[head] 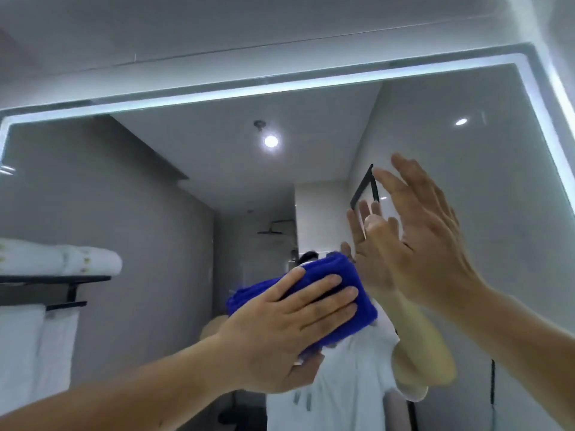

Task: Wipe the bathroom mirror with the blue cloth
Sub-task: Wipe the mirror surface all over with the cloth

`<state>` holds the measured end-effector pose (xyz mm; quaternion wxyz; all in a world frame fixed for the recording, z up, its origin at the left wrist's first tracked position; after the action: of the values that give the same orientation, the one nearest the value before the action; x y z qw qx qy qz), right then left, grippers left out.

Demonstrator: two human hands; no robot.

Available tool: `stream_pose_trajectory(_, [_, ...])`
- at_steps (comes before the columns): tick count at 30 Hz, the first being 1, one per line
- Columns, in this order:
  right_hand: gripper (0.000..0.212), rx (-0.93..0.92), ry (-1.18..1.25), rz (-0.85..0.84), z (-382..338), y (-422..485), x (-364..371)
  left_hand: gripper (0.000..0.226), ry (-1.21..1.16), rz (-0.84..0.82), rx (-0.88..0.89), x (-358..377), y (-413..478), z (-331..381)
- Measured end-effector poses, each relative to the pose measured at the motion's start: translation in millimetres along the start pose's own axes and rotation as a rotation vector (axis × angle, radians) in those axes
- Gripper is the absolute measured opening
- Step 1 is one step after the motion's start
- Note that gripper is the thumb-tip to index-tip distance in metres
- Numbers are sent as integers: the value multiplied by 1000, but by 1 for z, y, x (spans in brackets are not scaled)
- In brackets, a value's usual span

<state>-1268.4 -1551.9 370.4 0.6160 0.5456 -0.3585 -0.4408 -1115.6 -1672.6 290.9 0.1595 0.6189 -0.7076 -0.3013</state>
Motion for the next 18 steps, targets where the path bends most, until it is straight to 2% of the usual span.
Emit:
stream_pose_trajectory(5, [61, 6, 79, -29, -11, -40, 12, 73, 31, -53, 123, -5, 4, -27])
stream_pose_trajectory(6, [61, -6, 98, -39, -15, -51, 17, 73, 39, -42, 64, -6, 8, -44])
stream_pose_trajectory(10, [58, -11, 105, -88, -23, -91, 35, 74, -42, 71, -444, -20, 22, -117])
stream_pose_trajectory(14, [57, 43, 99, -73, -33, -99, 47, 80, -79, 105, -676, -10, 16, -108])
stream_pose_trajectory(16, [57, 68, 98, -49, -42, -100, 50, 84, -93, 99, -657, -3, -7, -79])
stream_pose_trajectory(18, [57, 94, 102, -47, -53, -106, 52, 84, -88, 84, -506, 6, -43, -42])
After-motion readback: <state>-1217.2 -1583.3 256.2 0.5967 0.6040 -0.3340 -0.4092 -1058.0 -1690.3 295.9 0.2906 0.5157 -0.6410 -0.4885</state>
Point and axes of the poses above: each hand's wrist, its own y-axis towards the middle knuckle, its own x-axis out of the palm, z = x × y, the point moved 5 cm from there along y, towards the middle knuckle, and after that the axes turned 10 degrees about -x, right-handed, at the moved point
